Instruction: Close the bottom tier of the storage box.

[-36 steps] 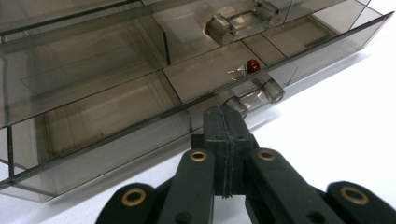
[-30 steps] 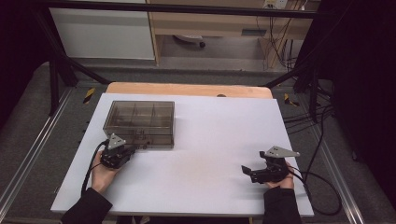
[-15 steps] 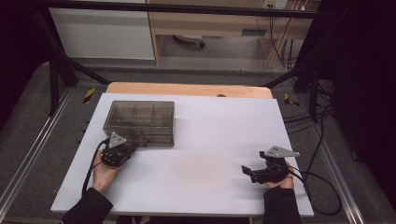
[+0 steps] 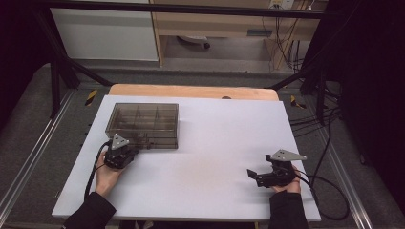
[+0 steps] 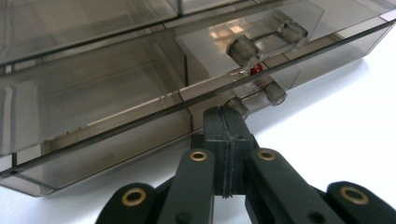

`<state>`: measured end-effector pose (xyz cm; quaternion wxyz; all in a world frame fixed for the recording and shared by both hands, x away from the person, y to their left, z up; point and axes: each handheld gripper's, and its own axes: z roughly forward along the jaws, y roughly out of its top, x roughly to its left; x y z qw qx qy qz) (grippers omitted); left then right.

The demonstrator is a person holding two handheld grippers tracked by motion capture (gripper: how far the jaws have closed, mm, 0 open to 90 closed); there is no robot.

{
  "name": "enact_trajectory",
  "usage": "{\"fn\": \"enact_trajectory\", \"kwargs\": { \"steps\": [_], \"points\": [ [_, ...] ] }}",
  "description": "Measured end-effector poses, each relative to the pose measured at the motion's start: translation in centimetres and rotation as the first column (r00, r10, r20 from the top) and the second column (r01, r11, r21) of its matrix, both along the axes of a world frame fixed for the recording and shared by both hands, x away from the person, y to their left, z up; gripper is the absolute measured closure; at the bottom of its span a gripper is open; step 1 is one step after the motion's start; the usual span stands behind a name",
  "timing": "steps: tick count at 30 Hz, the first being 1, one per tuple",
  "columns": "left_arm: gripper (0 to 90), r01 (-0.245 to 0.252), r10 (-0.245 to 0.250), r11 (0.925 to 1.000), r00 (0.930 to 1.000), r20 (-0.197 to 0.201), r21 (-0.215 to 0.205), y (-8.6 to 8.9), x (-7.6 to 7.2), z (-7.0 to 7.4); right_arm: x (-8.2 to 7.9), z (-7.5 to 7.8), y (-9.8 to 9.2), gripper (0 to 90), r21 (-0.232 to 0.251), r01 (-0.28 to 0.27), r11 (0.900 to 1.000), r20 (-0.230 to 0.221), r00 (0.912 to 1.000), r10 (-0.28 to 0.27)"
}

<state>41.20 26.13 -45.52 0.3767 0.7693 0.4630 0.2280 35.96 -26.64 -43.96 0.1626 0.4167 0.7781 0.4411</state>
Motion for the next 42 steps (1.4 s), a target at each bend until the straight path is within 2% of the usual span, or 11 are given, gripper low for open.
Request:
{"fn": "enact_trajectory", "kwargs": {
  "steps": [12,21,26,29,33,34,42],
  "points": [
    [89.9,-0.004,0.004,1.0,1.0,-0.005,-0.005,0.0,0.1,0.1,0.0,0.0,0.0,0.3,0.003,0.0,1.0,0.0,1.0,0.0],
    [88.6,0.03,-0.031,0.9994,0.9993,-0.02,-0.016,0.6,-1.6,0.7,-0.1,-0.1,0.0,0.3,0.006,-0.002,1.0,-0.001,1.0,0.002],
    [79.9,0.054,-0.055,0.9982,0.9981,-0.027,-0.025,1.0,-2.6,0.9,-0.1,0.0,0.0,0.3,0.008,-0.001,1.0,-0.002,1.0,0.001],
    [72.2,0.067,-0.068,0.9975,0.9975,-0.019,-0.023,1.3,-3.2,0.9,-0.1,-0.1,0.0,0.3,0.005,-0.005,1.0,-0.005,1.0,0.005],
    [53.3,0.085,-0.085,0.9963,0.9964,0.001,-0.014,1.6,-4.1,0.7,0.0,-0.1,0.1,0.3,0.003,-0.006,1.0,-0.004,1.0,0.006],
    [50.0,0.095,-0.095,0.9952,0.9954,-0.006,-0.021,1.8,-4.2,0.7,0.0,-0.1,0.1,0.3,0.003,-0.007,1.0,-0.005,1.0,0.007],
    [30.1,0.132,-0.132,0.9911,0.9912,-0.006,-0.02,2.4,-5.4,0.7,-0.1,-0.2,0.1,0.3,0.001,-0.008,1.0,-0.006,0.9999,0.008]
  ]
}}
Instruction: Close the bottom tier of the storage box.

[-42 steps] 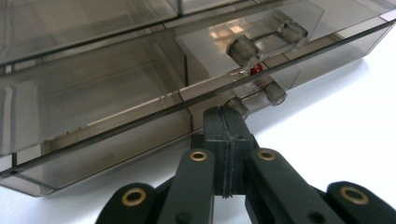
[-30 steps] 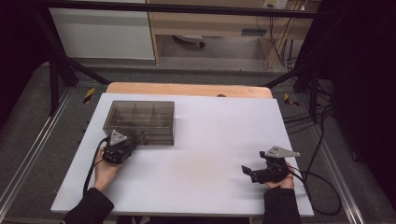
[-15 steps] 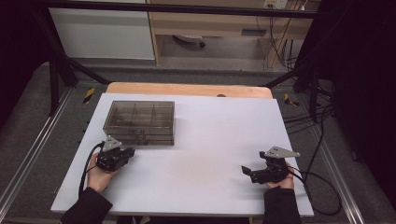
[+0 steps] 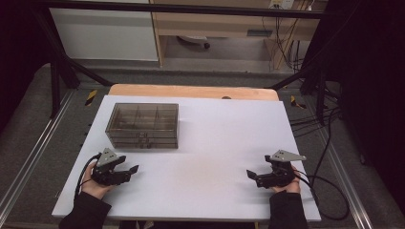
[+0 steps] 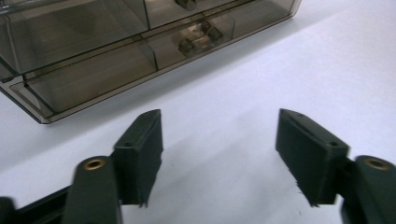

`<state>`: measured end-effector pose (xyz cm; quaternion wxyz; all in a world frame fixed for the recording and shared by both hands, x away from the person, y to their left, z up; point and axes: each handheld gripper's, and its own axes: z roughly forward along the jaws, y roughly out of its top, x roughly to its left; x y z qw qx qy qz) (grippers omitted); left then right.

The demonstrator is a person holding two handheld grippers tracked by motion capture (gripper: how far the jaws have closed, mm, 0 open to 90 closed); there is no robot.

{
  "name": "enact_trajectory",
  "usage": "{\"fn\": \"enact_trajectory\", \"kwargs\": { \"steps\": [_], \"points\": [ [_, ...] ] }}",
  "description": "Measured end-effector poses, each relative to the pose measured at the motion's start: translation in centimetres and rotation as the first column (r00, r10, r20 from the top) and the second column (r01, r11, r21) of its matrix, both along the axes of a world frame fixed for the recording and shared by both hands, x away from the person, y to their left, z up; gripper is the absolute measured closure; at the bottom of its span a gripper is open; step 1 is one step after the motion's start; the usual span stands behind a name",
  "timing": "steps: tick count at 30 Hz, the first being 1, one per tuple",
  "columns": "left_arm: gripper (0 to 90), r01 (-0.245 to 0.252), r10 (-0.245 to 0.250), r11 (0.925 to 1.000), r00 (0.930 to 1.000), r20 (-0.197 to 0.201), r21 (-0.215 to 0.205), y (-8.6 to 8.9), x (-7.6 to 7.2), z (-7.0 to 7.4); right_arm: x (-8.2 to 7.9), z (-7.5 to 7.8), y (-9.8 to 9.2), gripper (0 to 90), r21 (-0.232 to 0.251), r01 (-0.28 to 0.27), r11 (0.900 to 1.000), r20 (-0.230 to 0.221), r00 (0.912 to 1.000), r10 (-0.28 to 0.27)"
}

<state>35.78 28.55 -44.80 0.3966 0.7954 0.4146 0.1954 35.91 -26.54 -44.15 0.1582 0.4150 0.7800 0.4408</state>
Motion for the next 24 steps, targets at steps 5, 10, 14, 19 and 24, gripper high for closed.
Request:
{"fn": "enact_trajectory", "kwargs": {
  "steps": [5,10,14,19,24],
  "points": [
    [17.0,0.026,-0.026,0.9996,0.9996,-0.01,0.005,0.3,-0.5,0.1,0.0,0.0,0.0,0.3,0.0,-0.003,1.0,0.001,1.0,0.003],
    [4.6,0.029,-0.028,0.9993,0.9993,-0.026,0.024,0.7,-1.0,0.1,0.0,-0.1,0.0,0.3,0.003,-0.006,1.0,-0.006,1.0,0.006],
    [2.4,0.015,-0.015,0.9996,0.9995,-0.028,0.024,1.3,-1.2,0.1,0.0,-0.2,0.1,0.3,0.005,-0.011,1.0,-0.007,0.9999,0.011],
    [1.8,0.003,-0.002,0.9995,0.9995,-0.031,0.031,1.6,-1.2,0.5,0.0,-0.2,0.1,0.3,0.004,-0.018,1.0,-0.01,0.9998,0.018],
    [1.8,-0.008,0.009,0.9997,0.9995,-0.032,0.024,1.8,-1.1,0.7,0.1,-0.4,0.2,0.3,-0.002,-0.028,1.0,-0.015,0.9995,0.028]
  ]
}}
